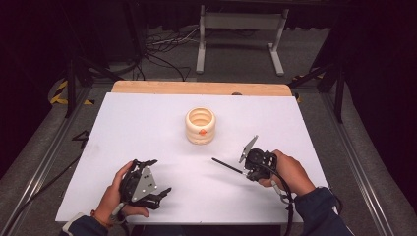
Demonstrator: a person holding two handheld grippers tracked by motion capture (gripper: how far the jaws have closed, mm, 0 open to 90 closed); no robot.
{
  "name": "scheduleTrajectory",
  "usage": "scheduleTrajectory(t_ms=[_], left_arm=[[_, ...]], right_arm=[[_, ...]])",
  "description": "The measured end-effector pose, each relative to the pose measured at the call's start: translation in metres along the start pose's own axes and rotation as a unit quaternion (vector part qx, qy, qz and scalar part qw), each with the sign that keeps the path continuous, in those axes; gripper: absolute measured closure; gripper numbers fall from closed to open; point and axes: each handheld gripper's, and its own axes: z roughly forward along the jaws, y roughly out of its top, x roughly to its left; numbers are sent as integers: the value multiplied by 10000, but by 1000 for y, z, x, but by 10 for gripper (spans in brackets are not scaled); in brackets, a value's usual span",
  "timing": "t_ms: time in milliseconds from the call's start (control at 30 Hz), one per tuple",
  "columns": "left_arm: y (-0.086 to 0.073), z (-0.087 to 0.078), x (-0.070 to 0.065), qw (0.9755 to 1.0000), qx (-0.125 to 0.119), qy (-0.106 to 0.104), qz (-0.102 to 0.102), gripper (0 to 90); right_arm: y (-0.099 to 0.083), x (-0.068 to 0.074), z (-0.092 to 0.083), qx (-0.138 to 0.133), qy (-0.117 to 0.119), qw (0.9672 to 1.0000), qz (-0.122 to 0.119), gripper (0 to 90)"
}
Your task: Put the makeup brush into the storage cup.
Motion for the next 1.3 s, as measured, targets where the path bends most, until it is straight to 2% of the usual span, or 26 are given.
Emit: scheduleTrajectory(t_ms=[67,200,267,333,400,433,500,633,733,800,833,900,933,967,1000,1033,1133,1200,1233,1267,1300], left_arm=[[9,7,-3,9997,-17,56,240,106],[23,22,-7,9986,-74,149,508,113],[30,27,-10,9973,-108,241,689,127],[35,29,-12,9966,-158,262,759,139],[38,31,-15,9964,-109,317,776,151],[41,32,-17,9951,-154,402,892,162],[44,34,-18,9951,-217,335,903,190],[48,39,-22,9935,-197,342,1070,218],[51,44,-28,9913,-66,408,1252,240],[54,48,-31,9876,-26,435,1511,273],[56,49,-33,9842,108,422,1714,288],[55,54,-37,9837,159,379,1749,327],[55,57,-39,9822,208,391,1825,338],[56,58,-40,9797,328,403,1936,351],[56,58,-40,9797,328,403,1936,364],[55,61,-43,9783,365,430,1994,364],[54,64,-45,9759,485,431,2085,437],[54,66,-45,9734,536,440,2185,505],[53,67,-45,9727,564,418,2213,505],[52,69,-47,9736,579,440,2163,533],[53,68,-46,9714,715,426,2222,551]], right_arm=[[6,0,-3,15,26,10000,-61,859],[21,5,-12,-51,59,9998,-173,859],[29,8,-14,-6,85,9996,-259,859],[35,9,-16,11,136,9995,-292,859],[38,9,-16,4,149,9995,-295,859],[42,9,-16,8,181,9994,-283,858],[48,9,-14,41,183,9994,-276,858],[63,13,-8,156,323,9987,-348,858],[68,15,-4,211,371,9983,-400,858],[75,18,1,290,421,9977,-455,858],[77,19,2,311,423,9976,-457,858],[83,22,7,338,501,9969,-503,858],[85,22,8,346,509,9969,-499,858],[88,23,9,375,557,9963,-542,858],[88,23,9,375,557,9963,-542,858],[90,24,10,400,563,9961,-554,858],[96,28,11,392,597,9957,-585,858],[100,32,12,429,647,9948,-658,858],[100,32,12,429,647,9948,-658,858],[101,33,13,407,665,9947,-675,858],[103,35,13,411,682,9942,-729,858]])
